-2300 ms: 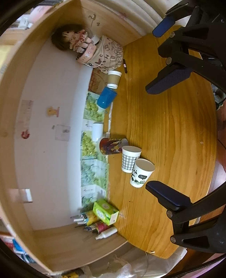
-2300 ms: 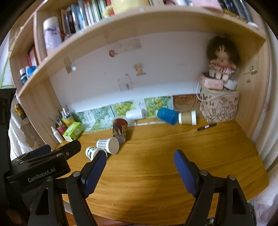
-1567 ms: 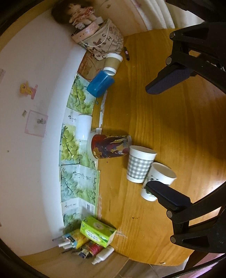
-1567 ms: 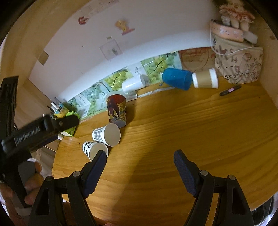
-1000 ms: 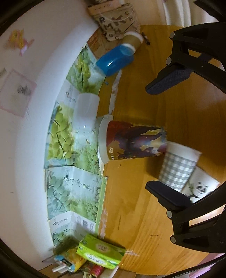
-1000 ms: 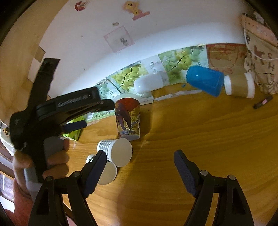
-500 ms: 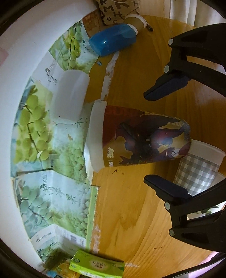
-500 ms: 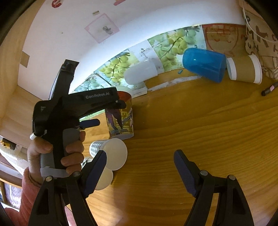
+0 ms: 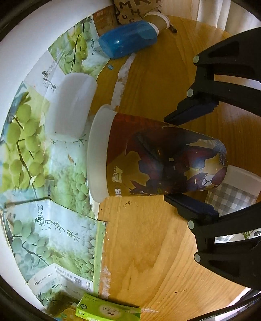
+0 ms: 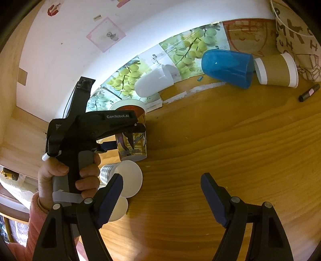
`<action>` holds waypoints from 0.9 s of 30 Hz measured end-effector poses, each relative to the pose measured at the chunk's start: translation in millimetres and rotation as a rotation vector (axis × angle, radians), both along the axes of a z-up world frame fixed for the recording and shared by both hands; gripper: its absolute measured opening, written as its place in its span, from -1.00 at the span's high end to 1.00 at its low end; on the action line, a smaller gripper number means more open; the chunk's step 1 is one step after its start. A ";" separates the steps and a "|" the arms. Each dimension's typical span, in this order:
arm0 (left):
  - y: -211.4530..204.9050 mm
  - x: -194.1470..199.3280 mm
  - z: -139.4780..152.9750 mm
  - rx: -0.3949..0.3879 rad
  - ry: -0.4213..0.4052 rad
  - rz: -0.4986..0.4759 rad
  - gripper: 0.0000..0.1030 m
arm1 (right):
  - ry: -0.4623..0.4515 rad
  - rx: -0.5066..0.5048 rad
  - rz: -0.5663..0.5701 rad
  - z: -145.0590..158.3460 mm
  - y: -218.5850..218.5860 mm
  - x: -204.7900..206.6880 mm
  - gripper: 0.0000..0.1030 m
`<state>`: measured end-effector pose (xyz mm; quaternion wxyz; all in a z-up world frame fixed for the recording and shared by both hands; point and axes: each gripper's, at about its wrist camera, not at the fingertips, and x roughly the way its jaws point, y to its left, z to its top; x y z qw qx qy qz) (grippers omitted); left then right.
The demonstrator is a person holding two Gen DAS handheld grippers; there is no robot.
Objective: Flip cup upright
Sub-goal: 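Close the left gripper around the red printed cup's body, then lift the red cup with the left gripper and rotate it rim-up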
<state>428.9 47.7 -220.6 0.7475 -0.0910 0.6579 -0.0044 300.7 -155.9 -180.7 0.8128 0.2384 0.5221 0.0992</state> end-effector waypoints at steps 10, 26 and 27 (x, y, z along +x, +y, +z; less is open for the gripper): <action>-17.1 -8.0 28.3 -0.047 -0.041 -0.044 -0.39 | -0.044 0.012 -0.012 8.2 -10.5 -14.5 -0.56; -40.6 -103.0 67.1 -0.049 -0.075 -0.117 -0.39 | -0.124 0.024 -0.086 38.2 -40.2 -69.8 -0.56; -42.7 -107.5 67.0 -0.046 -0.078 -0.120 -0.39 | -0.128 0.022 -0.089 40.0 -41.6 -74.8 -0.56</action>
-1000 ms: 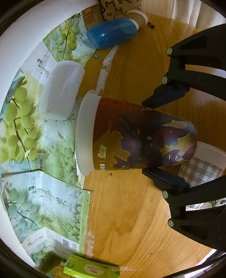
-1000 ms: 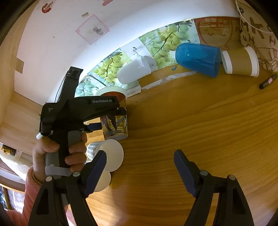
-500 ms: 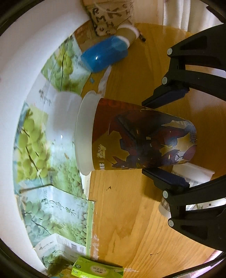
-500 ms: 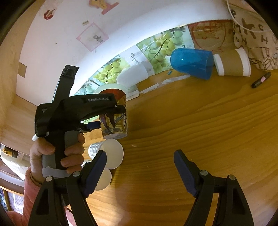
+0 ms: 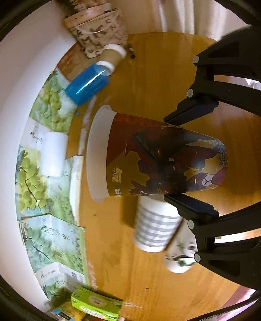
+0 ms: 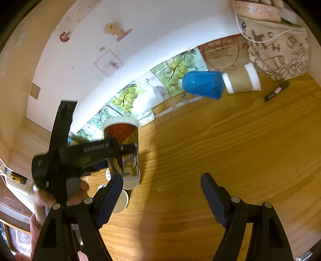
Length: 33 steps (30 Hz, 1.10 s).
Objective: Flip cup upright
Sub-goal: 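Lift the red cup with the left gripper and rotate it rim-up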
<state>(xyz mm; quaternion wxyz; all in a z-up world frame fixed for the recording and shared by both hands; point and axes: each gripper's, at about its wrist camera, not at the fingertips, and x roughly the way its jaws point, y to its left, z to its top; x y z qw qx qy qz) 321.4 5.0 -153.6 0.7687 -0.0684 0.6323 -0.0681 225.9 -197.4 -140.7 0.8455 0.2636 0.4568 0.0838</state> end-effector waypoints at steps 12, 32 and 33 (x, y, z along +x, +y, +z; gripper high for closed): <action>-11.1 -79.0 -6.3 0.008 0.026 -0.016 -0.39 | 0.028 0.035 0.012 -2.3 -14.3 -47.4 -0.56; -37.4 -153.5 -55.6 -0.020 0.117 -0.049 -0.40 | 0.138 0.061 0.018 -16.5 -33.2 -95.4 -0.56; -38.2 -153.5 -56.8 -0.023 0.122 -0.048 -0.40 | 0.140 0.061 0.017 -16.7 -33.9 -97.5 -0.56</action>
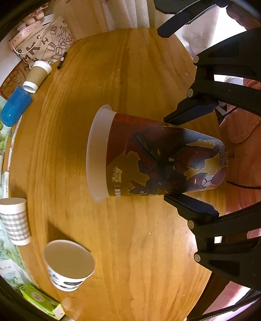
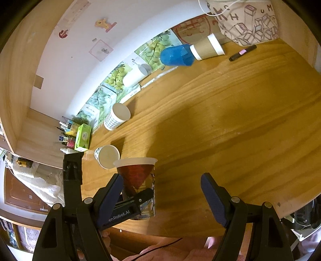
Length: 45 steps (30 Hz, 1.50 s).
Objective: Flip cup upright
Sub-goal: 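Lift the red cup with the left gripper and rotate it rim-up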
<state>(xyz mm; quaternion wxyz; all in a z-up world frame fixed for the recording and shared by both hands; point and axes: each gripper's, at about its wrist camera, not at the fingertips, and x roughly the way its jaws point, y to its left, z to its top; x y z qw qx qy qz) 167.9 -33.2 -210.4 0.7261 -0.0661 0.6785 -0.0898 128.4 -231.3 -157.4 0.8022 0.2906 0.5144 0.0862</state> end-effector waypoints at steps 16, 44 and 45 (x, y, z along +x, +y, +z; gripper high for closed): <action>1.7 -11.4 -7.9 -0.044 0.030 0.032 -0.41 | 0.031 0.005 0.008 -5.6 -1.7 -23.7 -0.56; 36.6 -31.8 41.5 -0.058 -0.170 0.007 -0.52 | 0.133 0.100 0.065 -28.1 19.3 -19.8 -0.56; 39.9 -33.8 44.4 -0.059 -0.184 0.008 -0.52 | 0.136 0.102 0.069 -28.7 20.6 -18.2 -0.56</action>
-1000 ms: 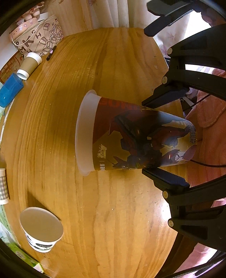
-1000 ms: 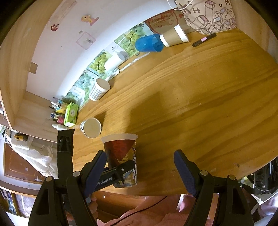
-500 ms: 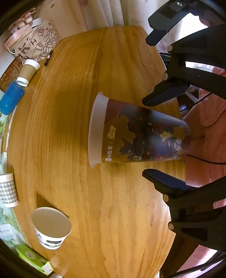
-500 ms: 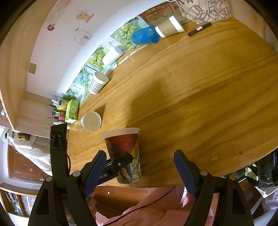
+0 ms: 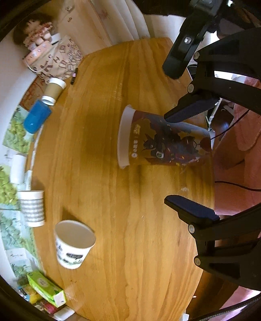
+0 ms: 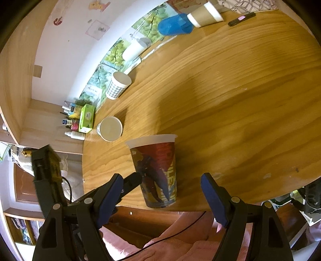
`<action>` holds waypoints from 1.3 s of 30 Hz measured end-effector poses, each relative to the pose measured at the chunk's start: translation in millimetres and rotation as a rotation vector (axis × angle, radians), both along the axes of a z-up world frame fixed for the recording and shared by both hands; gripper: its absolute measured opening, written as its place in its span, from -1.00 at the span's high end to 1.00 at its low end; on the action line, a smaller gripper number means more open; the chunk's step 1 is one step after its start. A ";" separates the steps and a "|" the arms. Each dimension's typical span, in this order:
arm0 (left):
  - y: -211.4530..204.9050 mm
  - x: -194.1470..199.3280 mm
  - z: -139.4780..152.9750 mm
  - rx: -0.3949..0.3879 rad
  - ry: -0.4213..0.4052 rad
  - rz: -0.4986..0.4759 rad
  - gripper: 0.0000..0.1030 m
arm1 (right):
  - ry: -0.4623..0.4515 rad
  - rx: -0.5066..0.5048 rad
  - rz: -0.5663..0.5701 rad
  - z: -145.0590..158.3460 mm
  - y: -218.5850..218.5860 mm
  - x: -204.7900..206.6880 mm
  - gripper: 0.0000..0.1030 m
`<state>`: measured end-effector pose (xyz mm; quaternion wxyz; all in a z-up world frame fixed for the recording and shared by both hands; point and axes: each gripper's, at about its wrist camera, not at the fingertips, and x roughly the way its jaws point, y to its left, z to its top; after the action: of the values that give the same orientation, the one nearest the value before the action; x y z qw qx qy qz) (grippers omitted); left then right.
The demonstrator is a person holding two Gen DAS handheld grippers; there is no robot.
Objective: Flip cup upright
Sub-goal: 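Lift the red cup with the left gripper and rotate it rim-up, then lower the upright red cup onto the desk with the left gripper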
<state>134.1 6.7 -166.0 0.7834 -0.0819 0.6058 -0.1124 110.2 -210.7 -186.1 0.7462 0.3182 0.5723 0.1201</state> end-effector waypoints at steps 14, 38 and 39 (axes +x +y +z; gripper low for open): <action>42.2 -9.4 30.5 0.072 -0.256 0.061 -0.51 | -0.022 -0.046 0.059 -13.8 34.7 33.1 -0.56; 84.2 -3.5 29.7 0.080 -0.342 0.106 -0.51 | -0.041 -0.116 0.124 -49.9 79.4 64.7 -0.56; 84.9 -3.1 29.3 0.077 -0.339 0.106 -0.51 | -0.047 -0.125 0.129 -49.4 80.4 65.4 -0.56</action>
<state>131.0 91.6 -136.8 0.8817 -0.0634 0.4637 -0.0597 175.6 -130.3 -235.5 0.7685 0.2308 0.5802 0.1394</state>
